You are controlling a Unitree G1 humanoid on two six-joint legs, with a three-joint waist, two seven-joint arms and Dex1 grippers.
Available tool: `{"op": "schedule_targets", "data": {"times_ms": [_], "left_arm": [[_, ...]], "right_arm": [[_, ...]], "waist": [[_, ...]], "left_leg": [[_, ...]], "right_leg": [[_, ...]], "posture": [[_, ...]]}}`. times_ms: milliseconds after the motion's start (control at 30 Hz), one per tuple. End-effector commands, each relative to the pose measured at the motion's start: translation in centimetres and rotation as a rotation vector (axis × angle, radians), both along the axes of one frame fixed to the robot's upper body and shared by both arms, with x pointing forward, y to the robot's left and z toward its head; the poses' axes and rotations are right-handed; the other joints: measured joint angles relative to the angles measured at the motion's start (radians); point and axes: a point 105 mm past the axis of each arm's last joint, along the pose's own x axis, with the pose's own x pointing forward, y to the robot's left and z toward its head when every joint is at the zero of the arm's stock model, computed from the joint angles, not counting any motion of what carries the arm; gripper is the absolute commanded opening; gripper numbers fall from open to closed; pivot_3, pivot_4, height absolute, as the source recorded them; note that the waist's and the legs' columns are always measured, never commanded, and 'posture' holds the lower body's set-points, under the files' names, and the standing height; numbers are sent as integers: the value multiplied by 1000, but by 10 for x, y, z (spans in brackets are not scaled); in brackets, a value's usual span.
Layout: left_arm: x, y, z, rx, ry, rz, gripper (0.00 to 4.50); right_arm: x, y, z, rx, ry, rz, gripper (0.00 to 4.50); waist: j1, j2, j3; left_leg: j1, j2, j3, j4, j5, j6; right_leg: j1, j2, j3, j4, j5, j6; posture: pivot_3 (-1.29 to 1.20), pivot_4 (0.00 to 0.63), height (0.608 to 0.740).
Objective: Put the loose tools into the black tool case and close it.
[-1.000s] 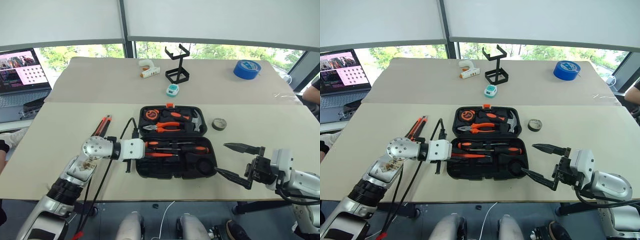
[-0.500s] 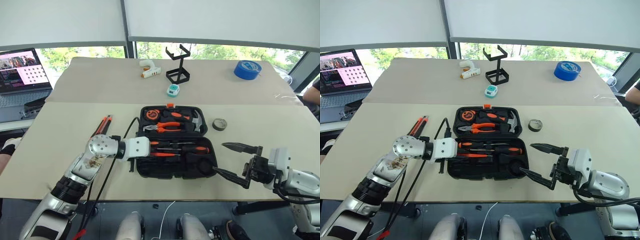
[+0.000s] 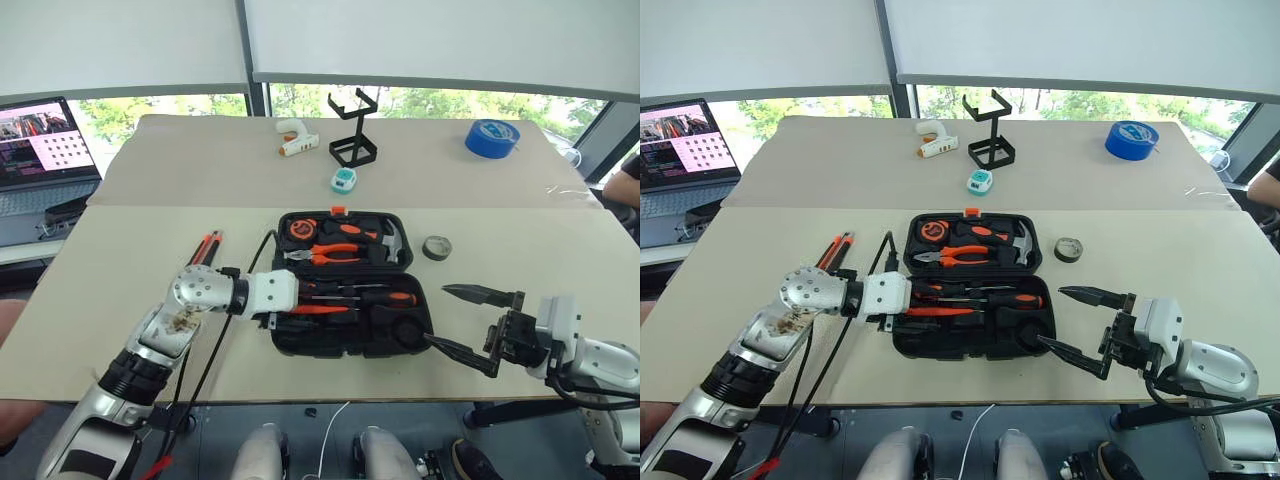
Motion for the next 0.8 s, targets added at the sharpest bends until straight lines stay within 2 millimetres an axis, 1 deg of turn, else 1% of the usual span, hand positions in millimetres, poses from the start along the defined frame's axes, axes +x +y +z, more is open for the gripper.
{"op": "schedule_targets", "data": {"times_ms": [33, 67, 100, 133, 167, 200, 267, 333, 400, 500, 600, 800], "left_arm": [[1, 8, 27, -111, 41, 11, 2923], [5, 11, 26, -123, 54, 39, 2923], [8, 12, 25, -130, 61, 58, 2394], [12, 13, 23, -138, 66, 84, 2209], [15, 13, 21, -143, 69, 100, 1865], [13, 10, 16, -138, 90, 87, 1384], [13, 5, 9, -144, 114, 89, 805], [15, 0, 1, -143, 112, 109, 76], [16, -2, -6, -131, 103, 119, 32], [9, -6, -19, -106, 145, 102, 32], [10, -5, -30, -78, 166, 138, 32], [7, -5, -41, -53, 206, 162, 32]], "right_arm": [[3, 1, 6, 3, -30, 5, 4500], [4, 2, 5, 3, -31, 7, 4500], [4, 2, 5, 4, -31, 7, 4500], [4, 3, 5, 5, -32, 9, 4500], [5, 3, 5, 7, -32, 9, 4500], [5, 3, 5, 7, -32, 10, 4500], [5, 4, 5, 10, -32, 11, 4500], [5, 5, 5, 13, -32, 11, 4500], [4, 5, 4, 14, -31, 12, 4500], [4, 5, 5, 16, -34, 2, 4500], [5, 5, 5, 19, -38, -8, 4500], [4, 6, 4, 26, -38, -13, 4500]], "waist": [[0, 0, 0], [0, 0, 0], [0, 0, 0], [0, 0, 0], [1, 0, 0], [1, 0, 0], [1, 0, 0], [2, 0, 0], [2, 0, 0], [-1, 0, 0], [-1, 0, 0], [1, 0, 0]], "left_leg": [[0, 0, 0, 0, 0, 0], [0, 0, 0, 0, 0, 0], [0, 0, 0, 0, 0, 0], [1, 0, 0, 0, 0, 0], [1, 0, 0, 0, 0, 0], [1, 0, 0, 0, 0, 0], [0, -1, 0, 0, 0, 0], [0, -1, 0, 1, 0, 0], [0, -1, 0, 1, 0, 0], [0, -1, 0, 0, 0, 0], [0, 0, 0, 0, 0, 0], [1, -1, 0, 0, 0, 0]], "right_leg": [[0, 0, 0, 0, 0, 0], [0, 0, 0, 0, 0, 0], [0, 0, 0, 0, 0, 0], [0, 0, 0, 0, 0, 0], [0, 0, 0, 0, 0, 0], [0, 0, 0, 0, 0, 0], [0, 0, 0, 0, 0, 0], [0, 0, 0, 0, 0, 0], [0, 0, 0, 0, 0, 0], [0, 0, 0, 0, 0, 0], [0, 1, 1, 0, 0, 0], [1, 0, 0, 0, 0, 0]], "posture": [[0, 150, 740], [0, 150, 740], [0, 150, 740], [0, 150, 740], [0, 150, 740], [0, 150, 740], [0, 150, 740], [0, 150, 740], [0, 150, 740], [0, 150, 740], [0, 150, 740], [0, 150, 740]]}}
